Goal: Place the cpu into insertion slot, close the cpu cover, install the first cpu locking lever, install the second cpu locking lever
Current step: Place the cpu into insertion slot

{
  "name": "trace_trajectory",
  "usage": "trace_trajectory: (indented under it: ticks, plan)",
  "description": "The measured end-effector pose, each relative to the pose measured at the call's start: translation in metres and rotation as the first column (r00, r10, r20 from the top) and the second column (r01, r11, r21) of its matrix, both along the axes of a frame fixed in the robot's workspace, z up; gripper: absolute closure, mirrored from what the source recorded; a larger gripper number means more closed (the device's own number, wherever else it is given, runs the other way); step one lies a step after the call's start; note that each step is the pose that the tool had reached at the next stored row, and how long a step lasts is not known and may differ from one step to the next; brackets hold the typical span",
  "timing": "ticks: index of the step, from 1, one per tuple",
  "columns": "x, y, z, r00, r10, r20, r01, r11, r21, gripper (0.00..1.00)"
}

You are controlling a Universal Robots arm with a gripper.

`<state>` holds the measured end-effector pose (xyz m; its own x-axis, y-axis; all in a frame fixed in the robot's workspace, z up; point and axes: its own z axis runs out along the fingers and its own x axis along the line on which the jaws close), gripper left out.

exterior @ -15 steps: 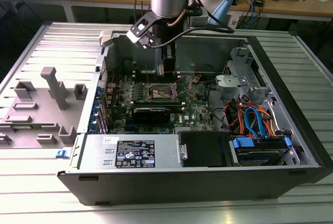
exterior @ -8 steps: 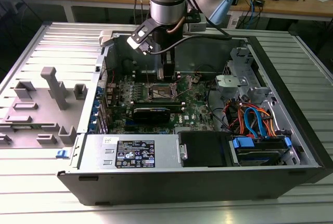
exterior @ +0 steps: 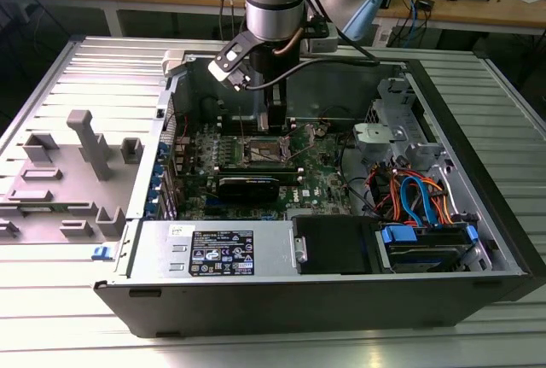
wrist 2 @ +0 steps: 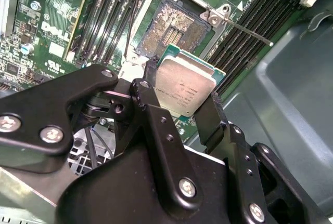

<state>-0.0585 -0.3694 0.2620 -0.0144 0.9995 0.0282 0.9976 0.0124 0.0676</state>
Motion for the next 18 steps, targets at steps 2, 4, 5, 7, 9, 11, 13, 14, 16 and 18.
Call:
trace_trajectory:
  ticks: [2, 4, 5, 7, 9, 11, 13, 14, 16, 18]
  plan:
    - [0.0001, 0.0000, 0.0000, 1.0000, 0.000, 0.0012, 0.000, 1.0000, 0.0000, 0.46]
    - [0.0000, 0.0000, 0.0000, 1.0000, 0.000, 0.0013, 0.000, 1.0000, -0.0001, 0.46]
    - [0.0000, 0.0000, 0.0000, 1.0000, 0.000, 0.0013, 0.000, 1.0000, -0.0002, 0.46]
    - [-0.0003, 0.0000, -0.0009, 1.0000, 0.001, 0.0017, -0.001, 1.0000, 0.0000, 0.46]
    - [-0.0003, 0.0000, -0.0021, 1.0000, 0.003, 0.0020, -0.003, 1.0000, 0.0000, 0.46]
    - [-0.0004, -0.0001, -0.0048, 1.0000, 0.009, 0.0021, -0.009, 1.0000, -0.0001, 0.46]
    - [-0.0004, -0.0001, -0.0060, 0.9999, 0.013, 0.0022, -0.013, 0.9999, -0.0002, 0.46]
    - [-0.0004, -0.0001, -0.0060, 0.9999, 0.014, 0.0021, -0.014, 0.9999, -0.0003, 0.46]
    - [-0.0004, -0.0001, -0.0061, 0.9999, 0.014, 0.0023, -0.014, 0.9999, -0.0001, 0.46]
    - [-0.0004, -0.0001, -0.0061, 0.9999, 0.014, 0.0023, -0.014, 0.9999, -0.0001, 0.46]
